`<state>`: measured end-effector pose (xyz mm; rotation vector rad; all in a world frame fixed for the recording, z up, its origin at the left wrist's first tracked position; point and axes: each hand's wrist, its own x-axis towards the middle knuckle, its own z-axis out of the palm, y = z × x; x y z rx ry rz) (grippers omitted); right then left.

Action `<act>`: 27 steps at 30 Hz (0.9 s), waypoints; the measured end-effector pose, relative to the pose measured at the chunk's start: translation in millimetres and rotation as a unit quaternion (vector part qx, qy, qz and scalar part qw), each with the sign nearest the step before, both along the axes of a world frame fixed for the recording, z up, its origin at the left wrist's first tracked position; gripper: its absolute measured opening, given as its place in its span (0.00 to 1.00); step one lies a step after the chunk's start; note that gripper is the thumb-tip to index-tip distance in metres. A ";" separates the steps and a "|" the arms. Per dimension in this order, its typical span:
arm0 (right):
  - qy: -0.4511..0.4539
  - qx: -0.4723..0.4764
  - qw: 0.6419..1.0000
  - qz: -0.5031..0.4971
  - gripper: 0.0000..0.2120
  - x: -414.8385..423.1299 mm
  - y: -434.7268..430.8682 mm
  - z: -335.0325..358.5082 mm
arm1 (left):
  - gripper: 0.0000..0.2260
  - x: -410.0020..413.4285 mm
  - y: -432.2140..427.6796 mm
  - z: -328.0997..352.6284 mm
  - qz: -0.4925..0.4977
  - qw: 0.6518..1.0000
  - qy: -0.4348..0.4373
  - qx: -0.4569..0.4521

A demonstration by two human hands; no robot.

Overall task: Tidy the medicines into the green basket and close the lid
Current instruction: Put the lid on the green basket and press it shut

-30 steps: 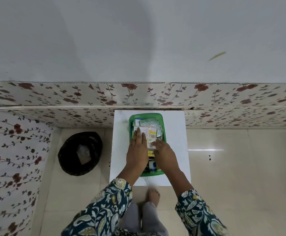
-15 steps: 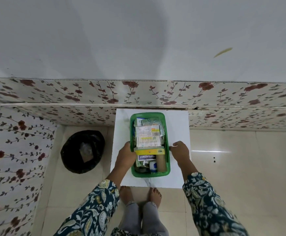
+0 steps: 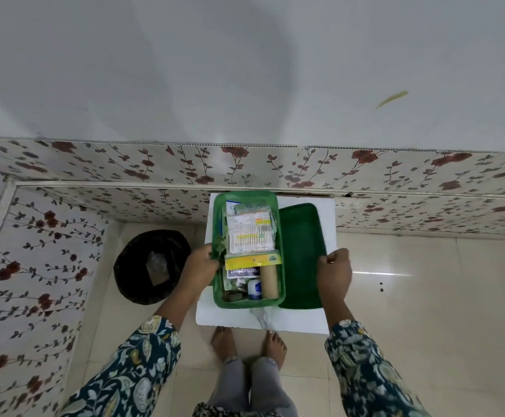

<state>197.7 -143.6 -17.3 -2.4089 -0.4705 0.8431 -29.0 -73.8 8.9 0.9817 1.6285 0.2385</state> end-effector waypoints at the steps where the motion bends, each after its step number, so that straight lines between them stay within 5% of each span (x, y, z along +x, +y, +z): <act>1: -0.018 0.026 0.999 -0.004 0.01 3.2 -3.7 11.0 | 0.09 1.4 0.9 0.2 -0.007 1.000 0.003 -0.003; 7: -0.178 0.161 0.964 0.114 0.08 -20.2 -8.6 63.6 | 0.08 31.8 -0.4 -1.9 -0.032 0.999 -0.029 -0.021; 13: -0.213 0.081 0.915 0.333 0.16 -98.9 8.3 54.1 | 0.12 40.1 -5.9 -3.4 0.013 0.990 -0.130 -0.052; 17: -0.194 0.050 0.901 0.385 0.18 -116.9 13.6 41.6 | 0.16 31.7 -9.6 -8.7 0.071 0.977 -0.192 -0.062; 20: -0.113 0.096 0.930 0.337 0.18 -104.9 8.3 41.5 | 0.18 32.2 -20.2 -4.5 0.097 0.972 -0.210 -0.050; 22: -0.078 0.099 0.968 0.217 0.17 -82.2 -0.7 43.8 | 0.19 36.1 -29.5 -3.2 0.081 0.977 -0.193 -0.043; 24: -0.052 0.033 0.991 0.115 0.18 -52.6 -12.9 41.2 | 0.21 40.4 -40.5 -1.9 0.038 0.986 -0.159 -0.036; 27: 0.128 -0.085 0.983 0.098 0.18 -27.6 -26.4 34.5 | 0.28 46.1 -49.7 5.5 0.006 0.992 -0.112 -0.051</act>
